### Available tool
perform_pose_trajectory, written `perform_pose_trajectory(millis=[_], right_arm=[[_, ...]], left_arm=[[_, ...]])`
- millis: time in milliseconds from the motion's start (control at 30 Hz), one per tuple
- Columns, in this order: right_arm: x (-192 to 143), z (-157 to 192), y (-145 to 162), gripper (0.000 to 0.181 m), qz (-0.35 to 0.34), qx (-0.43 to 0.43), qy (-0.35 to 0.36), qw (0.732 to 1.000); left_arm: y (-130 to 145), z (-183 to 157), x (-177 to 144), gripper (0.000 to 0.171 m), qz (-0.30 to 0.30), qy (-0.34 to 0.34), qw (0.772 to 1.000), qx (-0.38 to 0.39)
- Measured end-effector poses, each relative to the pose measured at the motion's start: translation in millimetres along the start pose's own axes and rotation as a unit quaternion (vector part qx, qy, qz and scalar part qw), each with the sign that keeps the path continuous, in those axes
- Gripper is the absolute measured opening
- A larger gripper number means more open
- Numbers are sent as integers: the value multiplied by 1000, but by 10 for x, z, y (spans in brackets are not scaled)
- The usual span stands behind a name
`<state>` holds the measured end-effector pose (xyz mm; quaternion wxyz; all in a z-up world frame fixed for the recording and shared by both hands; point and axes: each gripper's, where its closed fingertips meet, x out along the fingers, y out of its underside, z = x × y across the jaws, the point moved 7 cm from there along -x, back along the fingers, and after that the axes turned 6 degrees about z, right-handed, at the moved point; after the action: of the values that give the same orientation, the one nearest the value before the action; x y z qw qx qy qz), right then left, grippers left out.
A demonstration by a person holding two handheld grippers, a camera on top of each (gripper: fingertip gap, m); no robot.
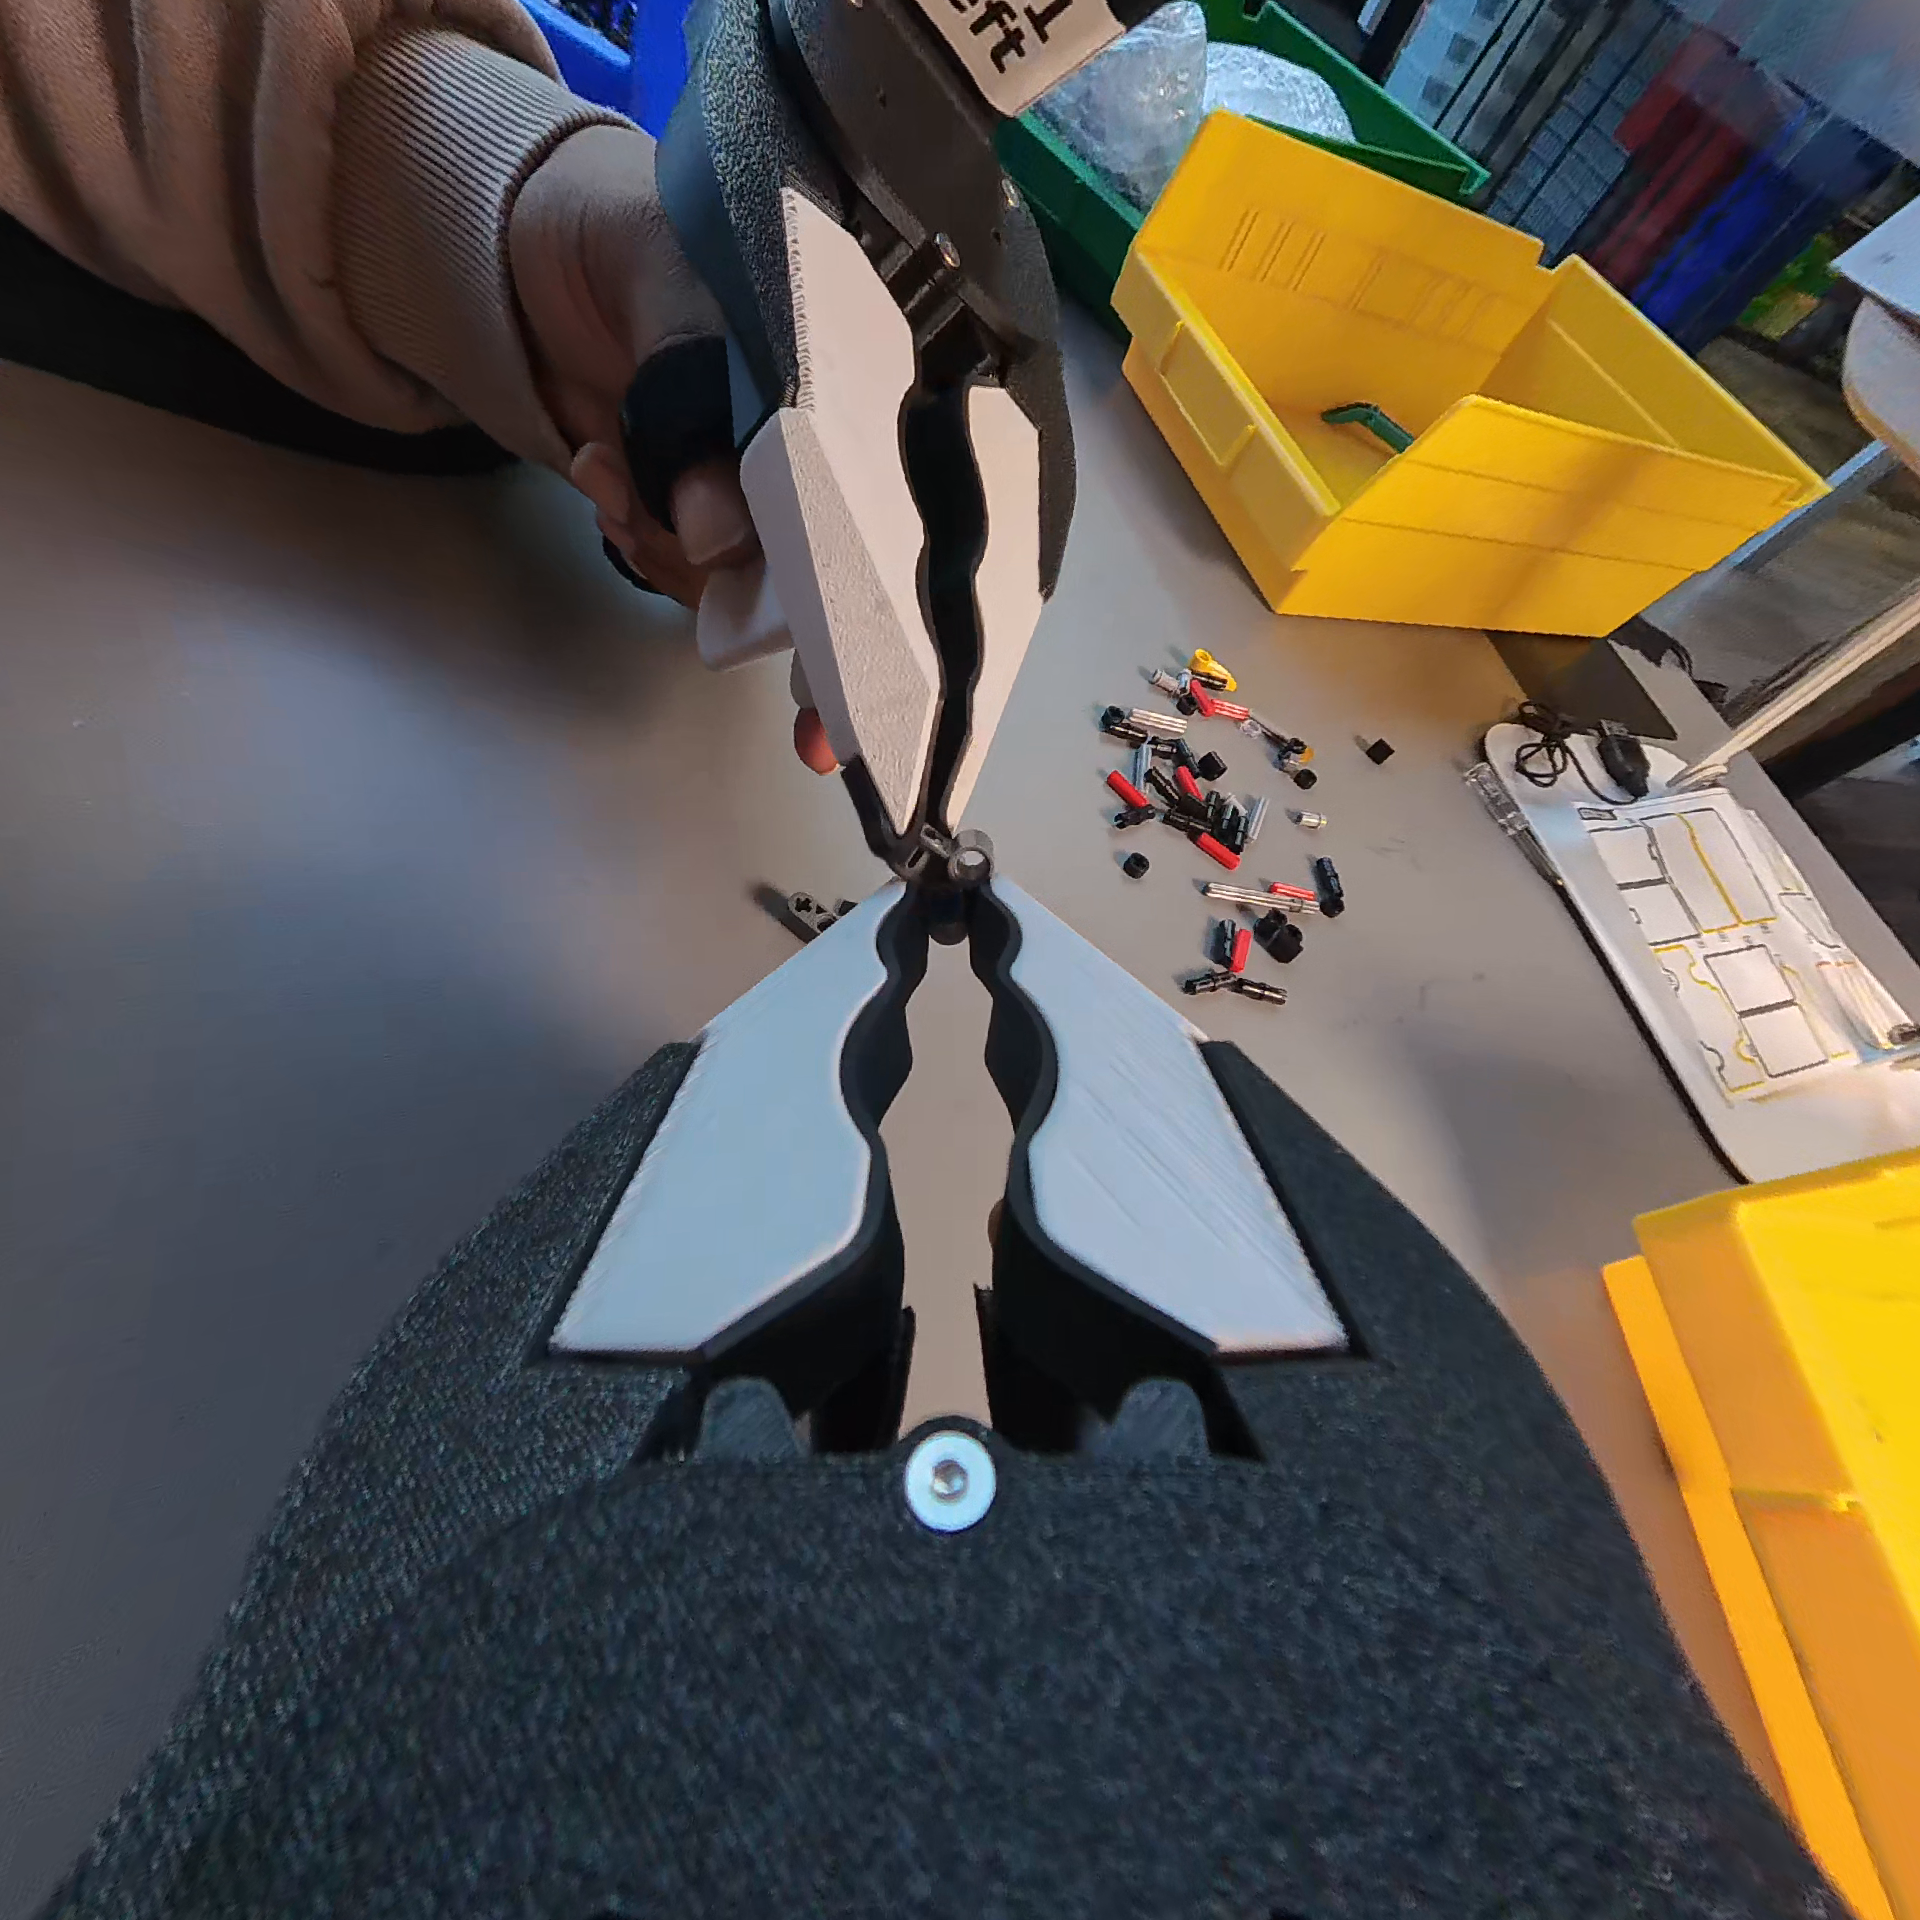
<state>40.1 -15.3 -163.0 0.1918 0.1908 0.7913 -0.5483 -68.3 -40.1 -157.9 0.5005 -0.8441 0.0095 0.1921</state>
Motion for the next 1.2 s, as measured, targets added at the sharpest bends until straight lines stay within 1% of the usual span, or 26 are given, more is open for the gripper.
perform_pose_trajectory(millis=[133, 200, 233, 267, 300, 333, 433, 500, 567, 600, 667, 800, 867, 933, 1000, 1033, 1067, 1133, 1200], right_arm=[[-7, 20, 39, 5, 0, 2, -6, 1000], [-90, -10, -14, 5, -49, 9, -10, 999], [-145, -29, -52, 5, -77, 30, -25, 996], [-200, -67, -81, 5, -105, 54, -31, 993], [-251, -115, -99, 5, -132, 80, -34, 987], [-296, -145, -114, 5, -160, 103, -44, 981], [-357, -194, -170, 5, -232, 183, -94, 951], [-350, -217, -197, 5, -262, 241, -139, 924], [-327, -231, -206, 5, -284, 298, -183, 893], [-304, -227, -199, 5, -283, 320, -207, 880], [-260, -211, -177, 5, -273, 346, -235, 866], [-176, -127, -168, 6, -245, 370, -291, 847], [-145, -99, -163, 6, -235, 381, -307, 840], [-126, -90, -143, 6, -227, 392, -316, 834], [-132, -71, -145, 6, -227, 399, -337, 822], [-131, -70, -147, 6, -226, 401, -339, 820], [-134, -74, -147, 6, -226, 395, -335, 825], [-179, -94, -156, 11, -232, 375, -322, 838], [-215, -127, -150, 11, -234, 360, -299, 852]], left_arm=[[5, -5, 31, 4, 13, -7, 1000, 16], [-82, -80, -13, 4, -6, 11, 999, 42], [-121, -122, -59, 0, -20, 14, 998, 61], [-143, -132, -109, 2, -37, 6, 997, 74], [-142, -128, -153, 14, -52, 4, 996, 77], [-118, -109, -174, 22, -58, 4, 996, 67], [-51, -68, -153, 22, -69, -11, 997, 44], [-97, -116, -147, 22, -83, -35, 993, 72], [-169, -174, -179, 22, -99, -84, 983, 131], [-198, -214, -205, 21, -108, -107, 975, 164], [-221, -301, -239, 15, -113, -140, 958, 221], [-155, -398, -197, 10, -71, -181, 933, 303], [-122, -427, -176, 5, -53, -189, 924, 328], [-110, -438, -168, 4, -38, -197, 919, 339], [-113, -471, -167, 4, -34, -198, 915, 350], [-117, -474, -170, 4, -32, -202, 914, 350], [-121, -471, -180, 4, -31, -201, 916, 345], [-132, -458, -229, 3, -41, -197, 922, 332], [-125, -434, -263, 3, -40, -194, 926, 320]])
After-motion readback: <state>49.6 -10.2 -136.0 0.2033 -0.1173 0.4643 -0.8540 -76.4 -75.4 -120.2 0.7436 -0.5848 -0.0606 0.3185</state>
